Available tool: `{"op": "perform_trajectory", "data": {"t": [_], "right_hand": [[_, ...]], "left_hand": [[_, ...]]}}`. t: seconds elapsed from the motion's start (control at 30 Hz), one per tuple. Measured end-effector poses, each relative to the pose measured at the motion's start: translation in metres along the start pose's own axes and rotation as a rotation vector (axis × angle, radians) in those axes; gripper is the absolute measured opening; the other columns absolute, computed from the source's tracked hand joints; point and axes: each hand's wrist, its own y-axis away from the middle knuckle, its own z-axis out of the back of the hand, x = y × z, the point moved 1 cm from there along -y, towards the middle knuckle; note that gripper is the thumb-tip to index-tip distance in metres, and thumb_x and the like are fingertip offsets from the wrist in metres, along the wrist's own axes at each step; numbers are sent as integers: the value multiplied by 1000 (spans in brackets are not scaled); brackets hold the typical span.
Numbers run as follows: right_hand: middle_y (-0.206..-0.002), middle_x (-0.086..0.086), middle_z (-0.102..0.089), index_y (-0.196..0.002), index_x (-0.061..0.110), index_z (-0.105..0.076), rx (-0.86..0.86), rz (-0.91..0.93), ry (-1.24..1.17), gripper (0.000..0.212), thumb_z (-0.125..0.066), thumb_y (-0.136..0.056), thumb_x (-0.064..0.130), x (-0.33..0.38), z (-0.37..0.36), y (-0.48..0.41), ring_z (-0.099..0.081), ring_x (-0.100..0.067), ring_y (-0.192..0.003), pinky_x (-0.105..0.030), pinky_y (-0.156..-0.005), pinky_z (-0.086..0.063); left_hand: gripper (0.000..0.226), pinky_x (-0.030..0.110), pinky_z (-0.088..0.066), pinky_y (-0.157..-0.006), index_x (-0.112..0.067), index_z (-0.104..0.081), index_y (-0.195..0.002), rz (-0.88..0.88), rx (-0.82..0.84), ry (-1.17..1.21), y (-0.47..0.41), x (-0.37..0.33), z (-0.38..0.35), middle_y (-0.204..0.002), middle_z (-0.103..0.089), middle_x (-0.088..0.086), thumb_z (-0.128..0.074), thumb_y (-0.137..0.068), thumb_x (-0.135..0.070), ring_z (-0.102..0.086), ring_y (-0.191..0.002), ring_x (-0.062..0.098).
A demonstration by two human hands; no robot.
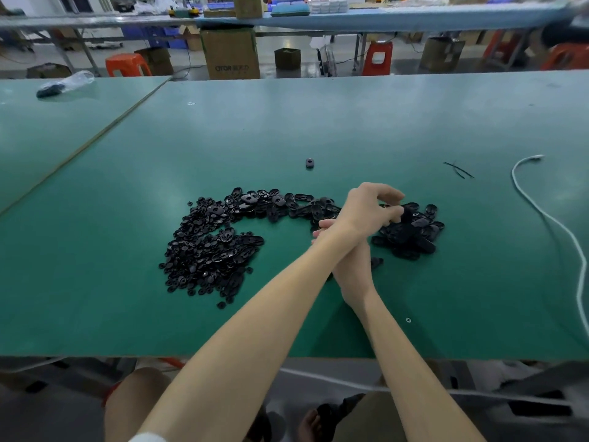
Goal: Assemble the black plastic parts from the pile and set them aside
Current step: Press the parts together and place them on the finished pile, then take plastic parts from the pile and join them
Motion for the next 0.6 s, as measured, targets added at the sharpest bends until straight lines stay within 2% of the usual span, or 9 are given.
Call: {"op": "perform_trajectory", "data": {"t": [0.07,0.13,0.2,0.23,0.33,0.43,0.53,0.6], "right_hand": [[-97,-11,-60,-126,-7,-60,-33,-3,136,26,-49,-103,-8,-6,0,-2,-56,-25,-93,-43,-90,-54],[-90,2,-62,-115,-9,-67,-68,33,327,19,-59,-98,-7,-12,0,-6,-58,-19,-86,-44,-86,-54],[-78,2,-62,-96,-1,-68,-26,1,345,10,-60,-94,-6,-10,-3,-8,-51,-17,-73,-40,-73,-46],[-75,-1,-65,-89,4,-67,-13,4,337,12,-60,-93,-5,-6,-4,-8,-51,-17,-70,-38,-69,-44],[-84,0,-76,-96,12,-71,-9,79,267,12,-66,-94,2,-3,-4,-6,-67,-13,-75,-31,-71,-55],[-94,2,-77,-106,17,-72,-28,98,289,16,-69,-96,5,-4,-4,-5,-73,-16,-88,-35,-81,-61],[-95,2,-76,-106,19,-71,-30,101,270,15,-70,-96,7,-5,-4,-4,-74,-13,-86,-34,-76,-62],[-95,0,-75,-106,19,-70,-25,101,260,16,-70,-96,7,-4,-5,-3,-74,-11,-82,-31,-71,-60]], "left_hand": [[29,33,-62,-84,-8,-72,-126,5,34,-26,0,3,3,-122,-73,5,-68,-97,-4,-77,-89,18],[27,29,-63,-77,-8,-72,-123,-5,-4,7,3,6,12,-121,-74,5,-62,-100,-2,-77,-86,16],[22,23,-60,-69,-10,-75,-116,-15,-94,33,9,12,24,-113,-75,3,-60,-101,-3,-77,-79,14],[22,20,-58,-68,-12,-76,-113,-16,-141,23,12,15,32,-108,-75,2,-60,-101,-3,-76,-76,12],[24,19,-56,-74,-14,-78,-106,33,-217,-60,22,32,60,-100,-75,-1,-60,-99,-1,-72,-71,10],[23,23,-53,-89,-12,-79,-107,109,-210,-266,34,53,92,-101,-77,-1,-62,-96,-1,-66,-82,10],[26,22,-48,-93,-12,-76,-114,189,-245,-482,49,73,122,-114,-74,5,-62,-95,-1,-65,-99,17],[32,34,-45,-107,-13,-70,-127,247,-226,-609,55,85,135,-129,-64,11,-65,-96,-6,-59,-118,27]]}}
